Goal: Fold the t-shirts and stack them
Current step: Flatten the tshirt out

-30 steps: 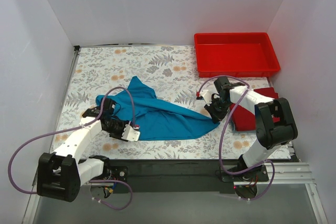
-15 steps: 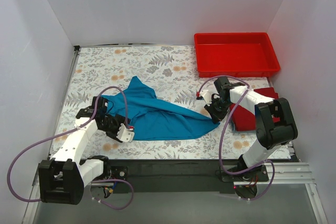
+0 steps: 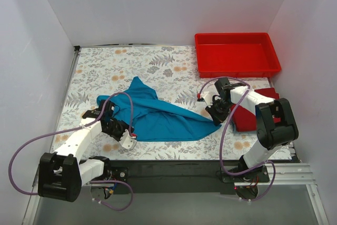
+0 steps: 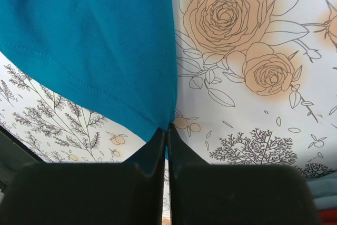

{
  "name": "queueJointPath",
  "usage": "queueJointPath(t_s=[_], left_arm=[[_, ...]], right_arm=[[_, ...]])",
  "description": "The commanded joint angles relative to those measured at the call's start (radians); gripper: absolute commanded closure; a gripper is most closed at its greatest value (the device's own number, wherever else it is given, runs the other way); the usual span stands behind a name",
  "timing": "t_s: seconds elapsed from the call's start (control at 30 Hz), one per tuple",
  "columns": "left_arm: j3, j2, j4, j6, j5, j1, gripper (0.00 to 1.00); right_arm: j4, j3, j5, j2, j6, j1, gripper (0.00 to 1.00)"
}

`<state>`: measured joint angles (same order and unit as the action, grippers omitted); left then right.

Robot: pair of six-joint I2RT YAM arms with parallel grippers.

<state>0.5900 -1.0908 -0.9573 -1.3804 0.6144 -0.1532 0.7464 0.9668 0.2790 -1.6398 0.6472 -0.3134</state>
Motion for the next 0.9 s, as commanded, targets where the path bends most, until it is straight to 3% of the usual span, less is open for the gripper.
queueJointPath(t_s=[0.0,0.27,0.3,0.33,0.4,0.57,0.63,0.73,0.77,0.87], left_arm=[[-0.007,-0.029,0.031,-0.034,-0.008,-0.017,0.67],[0.036,-0.112,0.057,0.032,-0.093,-0.022,0.78],[0.045,-0.115,0.064,0.091,-0.093,-0.022,0.82],[0.057,-0.121,0.074,0.13,-0.085,-0.023,0.93],[0.126,-0.126,0.101,0.242,-0.07,-0.016,1.0],[0.367,-0.152,0.159,0.723,0.111,0.111,1.0],[0.509,-0.165,0.193,0.957,0.166,0.225,1.0],[0.681,-0.208,0.296,1.163,0.235,0.366,1.0],[0.704,-0.224,0.418,1.355,0.231,0.395,1.0],[0.826,-0.254,0.549,1.544,0.237,0.519,1.0]], right_arm=[[0.042,0.029,-0.012,-0.009,0.017,0.007,0.99],[0.054,0.05,-0.018,-0.035,0.028,0.007,0.99],[0.056,0.055,-0.021,-0.037,0.029,0.007,0.99],[0.06,0.059,-0.023,-0.04,0.029,0.008,0.99],[0.065,0.088,-0.029,-0.04,0.034,0.008,0.99],[0.09,0.213,-0.081,-0.019,0.045,0.008,0.99],[0.087,0.317,-0.112,-0.009,0.052,0.008,0.99],[0.082,0.52,-0.188,-0.017,0.068,0.01,0.99],[0.071,0.571,-0.22,-0.021,0.069,0.01,0.99],[0.059,0.784,-0.261,-0.038,0.066,0.008,0.99]])
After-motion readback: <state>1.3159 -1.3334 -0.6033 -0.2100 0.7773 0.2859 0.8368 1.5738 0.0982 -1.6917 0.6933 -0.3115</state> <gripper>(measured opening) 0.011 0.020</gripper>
